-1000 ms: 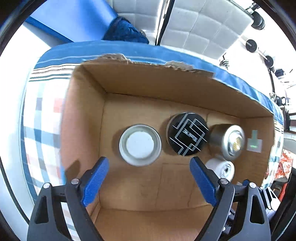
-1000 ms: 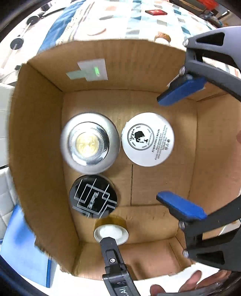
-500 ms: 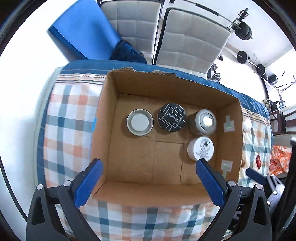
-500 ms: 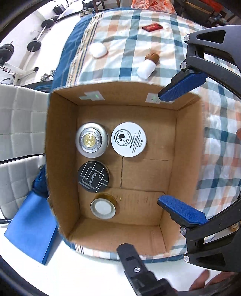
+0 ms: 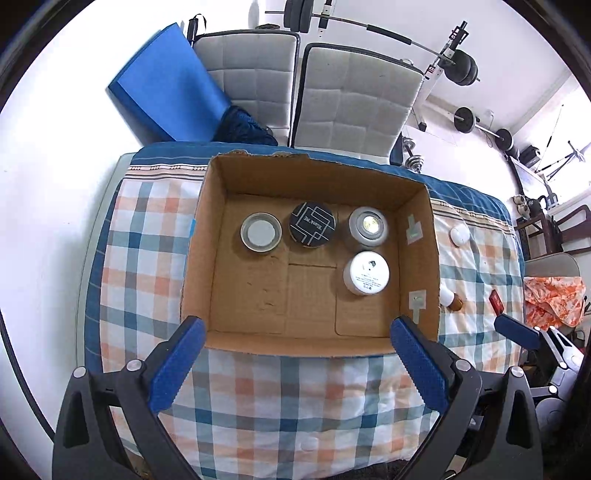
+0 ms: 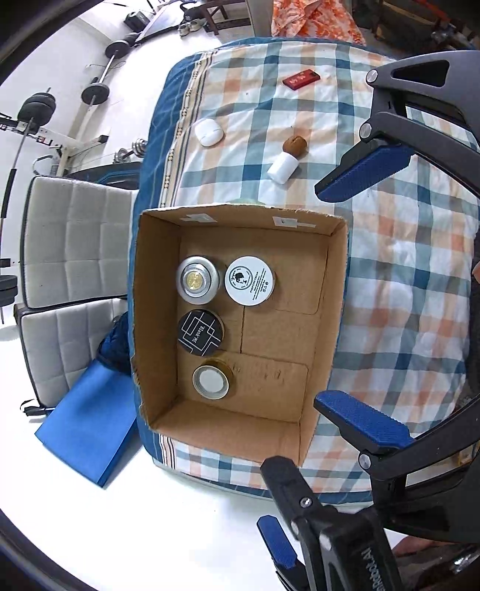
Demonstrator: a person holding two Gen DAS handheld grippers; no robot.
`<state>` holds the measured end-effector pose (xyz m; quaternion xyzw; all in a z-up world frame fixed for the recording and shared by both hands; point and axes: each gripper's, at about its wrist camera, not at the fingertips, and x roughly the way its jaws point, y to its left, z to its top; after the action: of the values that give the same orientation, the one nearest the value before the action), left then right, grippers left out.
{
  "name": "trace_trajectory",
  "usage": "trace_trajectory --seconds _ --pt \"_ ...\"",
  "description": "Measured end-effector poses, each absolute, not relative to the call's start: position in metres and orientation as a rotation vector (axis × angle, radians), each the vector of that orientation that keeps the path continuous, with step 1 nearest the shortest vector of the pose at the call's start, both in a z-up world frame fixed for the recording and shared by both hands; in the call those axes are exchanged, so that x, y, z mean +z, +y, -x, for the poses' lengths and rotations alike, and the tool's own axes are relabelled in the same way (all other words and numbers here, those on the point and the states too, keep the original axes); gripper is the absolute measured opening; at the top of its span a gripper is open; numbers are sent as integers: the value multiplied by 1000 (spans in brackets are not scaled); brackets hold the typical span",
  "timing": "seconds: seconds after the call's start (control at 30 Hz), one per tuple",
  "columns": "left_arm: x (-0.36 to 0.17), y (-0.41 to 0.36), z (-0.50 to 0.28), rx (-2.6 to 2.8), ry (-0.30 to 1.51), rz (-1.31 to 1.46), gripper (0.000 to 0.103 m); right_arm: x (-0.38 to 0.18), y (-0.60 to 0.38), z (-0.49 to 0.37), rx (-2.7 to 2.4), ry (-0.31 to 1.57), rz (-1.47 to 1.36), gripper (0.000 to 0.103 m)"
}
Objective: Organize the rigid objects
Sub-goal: 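Lift both open tools out of the box toward the remaining items, then grasp the white cylinder with the left tool while the right tool grasps the red packet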
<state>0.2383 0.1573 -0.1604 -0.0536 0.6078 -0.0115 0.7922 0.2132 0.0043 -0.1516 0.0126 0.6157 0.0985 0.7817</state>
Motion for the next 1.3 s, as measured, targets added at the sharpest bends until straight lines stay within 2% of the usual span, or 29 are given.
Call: trace_trajectory --seconds 0.37,0.7,0.87,1.1,1.2,1.3 --pt "-155 132 -232 -8 1302 103 103 -147 -21 -209 238 1314 -64 103" --pt "-157 1 -251 -179 1259 29 103 -162 -172 -213 32 1329 -130 103" --pt "-191 -92 -265 -262 1289 -55 103 -192 -268 -220 -89 1373 -131 103" --pt "-270 -180 -286 -287 1388 -200 103 -269 -375 -245 -137 1457 -169 103" --pt "-305 -201 -292 -274 1440 -261 86 -311 -398 -257 -132 1505 -180 101" --pt "-333 -203 -296 -219 1493 -263 83 -344 -408 -266 -115 1555 -189 93"
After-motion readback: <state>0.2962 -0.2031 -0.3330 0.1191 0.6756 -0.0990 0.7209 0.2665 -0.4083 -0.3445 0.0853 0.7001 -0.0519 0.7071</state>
